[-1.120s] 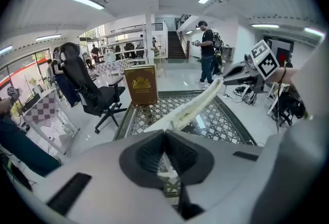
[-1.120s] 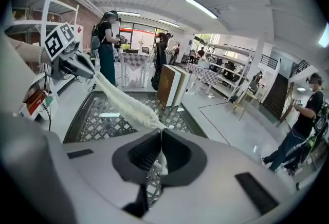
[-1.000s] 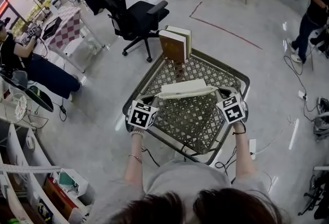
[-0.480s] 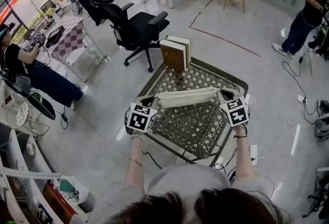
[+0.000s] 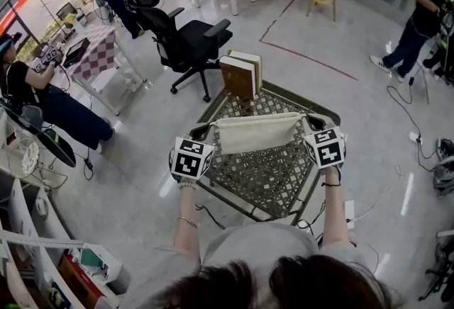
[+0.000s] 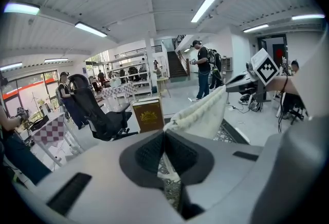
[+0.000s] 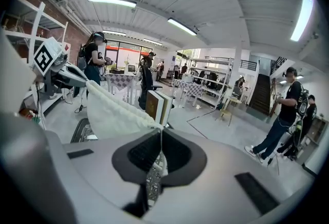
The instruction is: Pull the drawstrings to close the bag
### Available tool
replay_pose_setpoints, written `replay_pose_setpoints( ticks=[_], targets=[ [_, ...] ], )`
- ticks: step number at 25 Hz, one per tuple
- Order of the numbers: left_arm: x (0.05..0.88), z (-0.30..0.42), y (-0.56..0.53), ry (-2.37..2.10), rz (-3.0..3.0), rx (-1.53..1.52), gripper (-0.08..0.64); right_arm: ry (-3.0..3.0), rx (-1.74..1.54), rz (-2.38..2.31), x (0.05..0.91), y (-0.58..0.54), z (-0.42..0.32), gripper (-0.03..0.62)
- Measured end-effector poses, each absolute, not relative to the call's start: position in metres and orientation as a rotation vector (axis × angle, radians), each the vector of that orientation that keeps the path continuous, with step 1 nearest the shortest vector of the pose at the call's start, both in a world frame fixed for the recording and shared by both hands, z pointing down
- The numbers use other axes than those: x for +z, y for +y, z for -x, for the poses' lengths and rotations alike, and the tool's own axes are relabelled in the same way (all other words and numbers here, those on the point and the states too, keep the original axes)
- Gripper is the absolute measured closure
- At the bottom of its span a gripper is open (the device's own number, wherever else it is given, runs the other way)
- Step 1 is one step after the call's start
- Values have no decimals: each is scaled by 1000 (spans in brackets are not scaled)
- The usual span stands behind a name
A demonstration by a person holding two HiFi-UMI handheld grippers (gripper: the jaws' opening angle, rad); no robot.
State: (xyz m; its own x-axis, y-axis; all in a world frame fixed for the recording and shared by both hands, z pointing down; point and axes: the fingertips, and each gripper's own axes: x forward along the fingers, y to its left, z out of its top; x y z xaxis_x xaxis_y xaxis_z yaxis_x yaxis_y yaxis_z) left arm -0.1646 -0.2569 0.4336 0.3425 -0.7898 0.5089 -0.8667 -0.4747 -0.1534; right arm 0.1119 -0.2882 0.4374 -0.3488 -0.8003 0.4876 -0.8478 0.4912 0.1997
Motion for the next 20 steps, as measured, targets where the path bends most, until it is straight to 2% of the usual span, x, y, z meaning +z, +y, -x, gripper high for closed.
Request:
replay_pose_setpoints(
  ticks=[20],
  targets=[
    [423,173,-257,-1629,-2390,613,534,-2258,182,-1567,416,-290,-127,568]
  ],
)
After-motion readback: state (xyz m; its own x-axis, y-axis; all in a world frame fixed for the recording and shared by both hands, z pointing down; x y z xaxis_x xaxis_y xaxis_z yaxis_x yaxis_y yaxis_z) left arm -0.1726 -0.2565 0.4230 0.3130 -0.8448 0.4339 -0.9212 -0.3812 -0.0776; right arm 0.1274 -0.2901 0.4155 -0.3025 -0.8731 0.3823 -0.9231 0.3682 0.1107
